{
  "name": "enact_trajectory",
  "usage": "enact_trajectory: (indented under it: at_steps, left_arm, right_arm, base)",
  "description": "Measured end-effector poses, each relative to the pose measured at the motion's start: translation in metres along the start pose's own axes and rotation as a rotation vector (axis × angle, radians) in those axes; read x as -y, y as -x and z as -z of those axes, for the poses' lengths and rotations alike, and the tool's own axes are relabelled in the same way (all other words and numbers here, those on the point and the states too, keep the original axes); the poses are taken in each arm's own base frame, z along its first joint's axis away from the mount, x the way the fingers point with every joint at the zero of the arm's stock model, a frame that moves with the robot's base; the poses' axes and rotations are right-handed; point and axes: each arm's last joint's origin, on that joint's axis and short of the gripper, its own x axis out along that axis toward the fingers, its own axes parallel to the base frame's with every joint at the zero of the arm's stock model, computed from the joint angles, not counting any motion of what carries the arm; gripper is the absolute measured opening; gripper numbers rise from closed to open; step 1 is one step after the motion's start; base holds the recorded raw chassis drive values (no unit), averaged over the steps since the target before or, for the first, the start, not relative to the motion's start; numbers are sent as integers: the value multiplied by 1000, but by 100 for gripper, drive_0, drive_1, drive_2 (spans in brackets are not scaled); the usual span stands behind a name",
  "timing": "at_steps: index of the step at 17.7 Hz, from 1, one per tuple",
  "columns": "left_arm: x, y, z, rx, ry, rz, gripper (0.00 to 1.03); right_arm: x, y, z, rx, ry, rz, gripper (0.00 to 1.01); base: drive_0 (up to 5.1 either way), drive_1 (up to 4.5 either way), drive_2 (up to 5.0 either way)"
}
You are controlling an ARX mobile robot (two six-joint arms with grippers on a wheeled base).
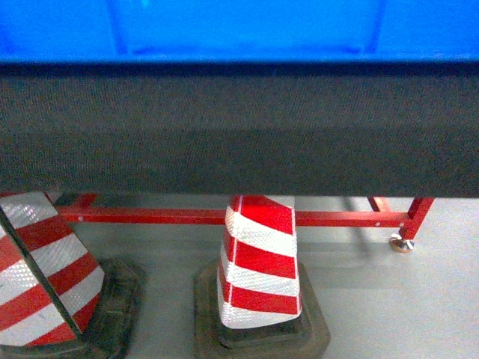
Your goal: Place box next to blue box on left shelf
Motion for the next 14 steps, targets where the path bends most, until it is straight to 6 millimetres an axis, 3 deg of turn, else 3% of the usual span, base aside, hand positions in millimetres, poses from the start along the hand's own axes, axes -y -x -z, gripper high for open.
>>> enact_trajectory:
  at_steps: [14]
  left_arm:
    - [0,0,0,0,0,0,98]
  right_arm:
    - [0,0,0,1,1,-1,98]
  base:
    - [0,0,0]
